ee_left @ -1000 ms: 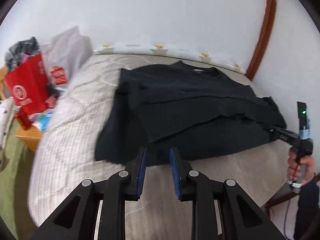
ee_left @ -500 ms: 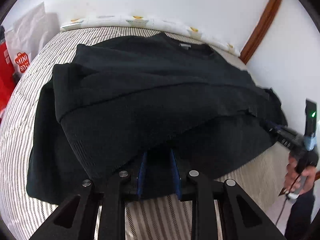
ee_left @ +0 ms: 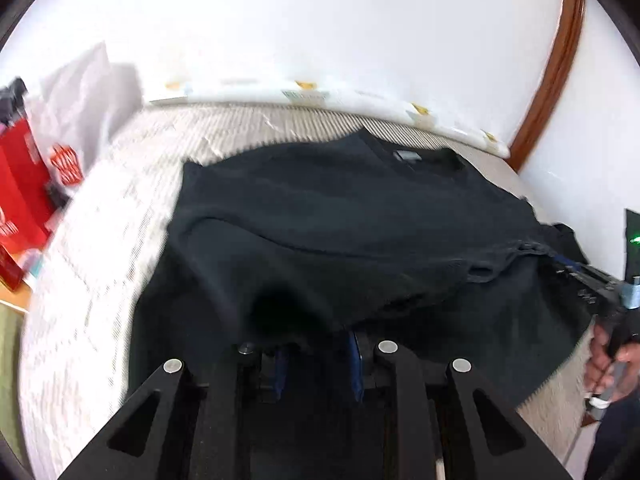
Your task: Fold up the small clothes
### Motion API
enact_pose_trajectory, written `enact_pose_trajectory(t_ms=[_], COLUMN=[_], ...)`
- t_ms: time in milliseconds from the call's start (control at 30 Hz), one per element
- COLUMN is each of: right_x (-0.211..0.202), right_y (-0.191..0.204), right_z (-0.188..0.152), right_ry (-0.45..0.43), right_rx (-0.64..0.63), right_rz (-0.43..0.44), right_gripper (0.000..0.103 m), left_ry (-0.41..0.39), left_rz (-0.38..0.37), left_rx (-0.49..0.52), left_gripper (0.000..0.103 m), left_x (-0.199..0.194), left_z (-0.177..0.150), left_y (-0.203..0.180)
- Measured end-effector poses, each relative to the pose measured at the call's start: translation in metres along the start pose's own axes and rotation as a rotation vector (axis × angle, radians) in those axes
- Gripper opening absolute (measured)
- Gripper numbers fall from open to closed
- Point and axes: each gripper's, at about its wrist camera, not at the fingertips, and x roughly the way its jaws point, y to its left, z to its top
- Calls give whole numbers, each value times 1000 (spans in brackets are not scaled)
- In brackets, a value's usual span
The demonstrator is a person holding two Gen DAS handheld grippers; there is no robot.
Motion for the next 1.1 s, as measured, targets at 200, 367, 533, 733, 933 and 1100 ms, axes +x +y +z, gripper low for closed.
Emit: enact_pose_trajectory(t_ms=[200, 367, 533, 733, 933, 1100], right_x=[24, 43, 39, -4, -17, 33], right_y=[3, 7, 12, -25, -73, -75], right_z=[33, 63, 88, 96, 89, 77], right_ry=[-14, -40, -101, -195, -153, -3], right_rx=[-8, -19, -44, -11, 63, 38], right_rz=[-22, -46, -41, -80, -34, -22], right_gripper=[27, 31, 49, 56, 65, 65], left_ry=[7, 12, 15, 35, 22, 36], left_rz=[31, 57, 75, 79, 72, 73], left_rx=[-35, -80, -75, -53, -37, -25], left_gripper=[27, 27, 27, 30, 46, 46], left_x=[20, 31, 37, 41, 45, 55], left_z=[24, 40, 49, 52, 59, 65], left_y=[22, 43, 48, 56, 59, 61])
